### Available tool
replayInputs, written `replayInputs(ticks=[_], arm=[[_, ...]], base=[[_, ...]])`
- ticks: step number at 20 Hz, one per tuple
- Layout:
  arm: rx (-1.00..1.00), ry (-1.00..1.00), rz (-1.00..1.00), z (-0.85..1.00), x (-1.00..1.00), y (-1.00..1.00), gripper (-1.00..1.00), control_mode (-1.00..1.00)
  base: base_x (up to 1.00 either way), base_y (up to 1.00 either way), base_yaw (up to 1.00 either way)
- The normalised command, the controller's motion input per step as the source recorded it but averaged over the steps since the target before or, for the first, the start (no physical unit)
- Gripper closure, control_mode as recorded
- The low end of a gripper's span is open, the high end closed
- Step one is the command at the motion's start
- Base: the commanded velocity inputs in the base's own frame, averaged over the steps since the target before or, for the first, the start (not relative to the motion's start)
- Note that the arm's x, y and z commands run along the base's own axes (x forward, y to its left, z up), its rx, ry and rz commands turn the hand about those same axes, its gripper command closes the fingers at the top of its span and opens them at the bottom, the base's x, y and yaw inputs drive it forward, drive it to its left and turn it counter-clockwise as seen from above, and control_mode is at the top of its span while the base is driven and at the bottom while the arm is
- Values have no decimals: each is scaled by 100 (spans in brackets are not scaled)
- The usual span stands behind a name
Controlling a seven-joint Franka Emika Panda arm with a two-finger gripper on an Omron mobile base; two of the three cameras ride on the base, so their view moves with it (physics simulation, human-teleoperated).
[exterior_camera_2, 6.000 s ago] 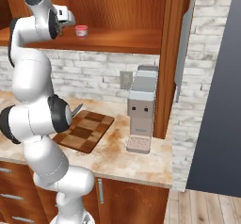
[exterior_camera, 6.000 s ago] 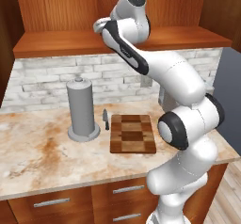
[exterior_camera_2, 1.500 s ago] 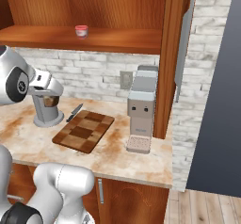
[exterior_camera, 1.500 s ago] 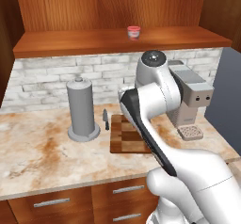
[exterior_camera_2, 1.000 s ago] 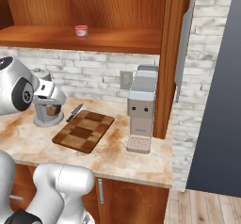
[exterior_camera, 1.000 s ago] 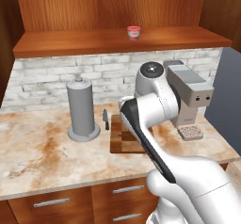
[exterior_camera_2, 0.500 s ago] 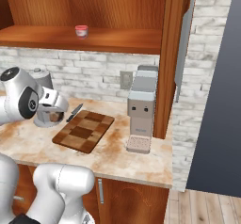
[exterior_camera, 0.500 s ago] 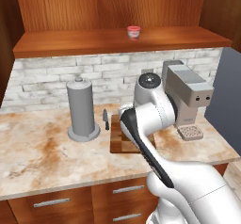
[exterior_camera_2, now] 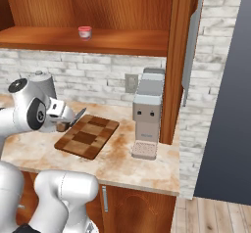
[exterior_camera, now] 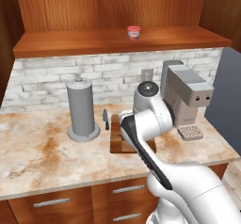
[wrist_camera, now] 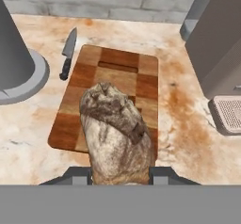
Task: Pick the bread, place it on the cutting board, pick the jam, place it on the counter, and close the cabinet.
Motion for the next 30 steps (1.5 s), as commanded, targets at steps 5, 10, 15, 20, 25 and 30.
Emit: replayInputs(ticks=[5, 10, 15, 20, 25, 30], arm=[[0, 2, -1, -28, 11, -3, 100, -100], [0, 3, -2, -27, 15, -2, 100, -100], [0, 2, -2, -30, 20, 0, 100, -100], [0, 2, -2, -32, 22, 0, 100, -100], [0, 1, -2, -31, 30, 0, 100, -100], [0, 0, -3, -29, 40, 0, 100, -100]], base=[[0, 0, 0], [0, 0, 0], [0, 0, 0], [0, 0, 0], [0, 0, 0], [0, 0, 0]])
